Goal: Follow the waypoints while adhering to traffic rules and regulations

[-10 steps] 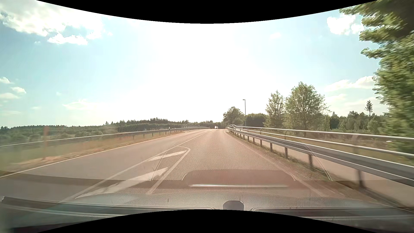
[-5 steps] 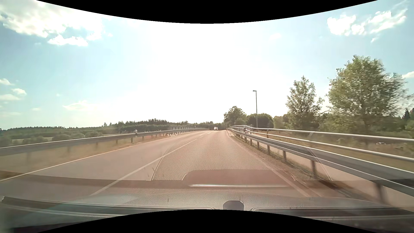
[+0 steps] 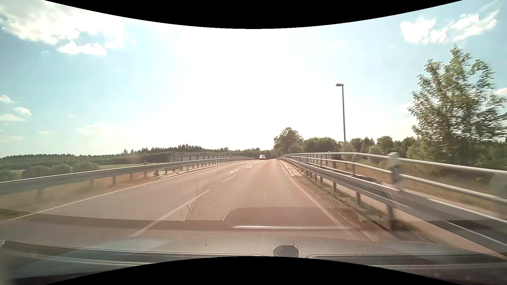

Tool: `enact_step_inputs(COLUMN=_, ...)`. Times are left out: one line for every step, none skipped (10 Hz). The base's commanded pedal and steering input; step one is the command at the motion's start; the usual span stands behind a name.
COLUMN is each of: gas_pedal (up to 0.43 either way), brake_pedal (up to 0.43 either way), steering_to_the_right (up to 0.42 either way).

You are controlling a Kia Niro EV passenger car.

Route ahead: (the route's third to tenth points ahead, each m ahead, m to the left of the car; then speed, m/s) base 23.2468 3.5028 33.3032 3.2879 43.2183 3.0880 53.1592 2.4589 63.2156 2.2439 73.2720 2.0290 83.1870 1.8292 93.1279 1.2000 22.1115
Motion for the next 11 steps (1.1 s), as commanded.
enact_step_inputs(gas_pedal=0.130, brake_pedal=0.006, steering_to_the_right=0.003)
enact_step_inputs(gas_pedal=0.130, brake_pedal=0.006, steering_to_the_right=0.003)
enact_step_inputs(gas_pedal=0.130, brake_pedal=0.006, steering_to_the_right=0.004)
enact_step_inputs(gas_pedal=0.130, brake_pedal=0.006, steering_to_the_right=0.004)
enact_step_inputs(gas_pedal=0.130, brake_pedal=0.006, steering_to_the_right=0.004)
enact_step_inputs(gas_pedal=0.130, brake_pedal=0.006, steering_to_the_right=0.004)
enact_step_inputs(gas_pedal=0.130, brake_pedal=0.006, steering_to_the_right=0.004)
enact_step_inputs(gas_pedal=0.130, brake_pedal=0.006, steering_to_the_right=0.004)
enact_step_inputs(gas_pedal=0.130, brake_pedal=0.006, steering_to_the_right=0.004)
enact_step_inputs(gas_pedal=0.130, brake_pedal=0.006, steering_to_the_right=0.004)
enact_step_inputs(gas_pedal=0.130, brake_pedal=0.006, steering_to_the_right=0.004)
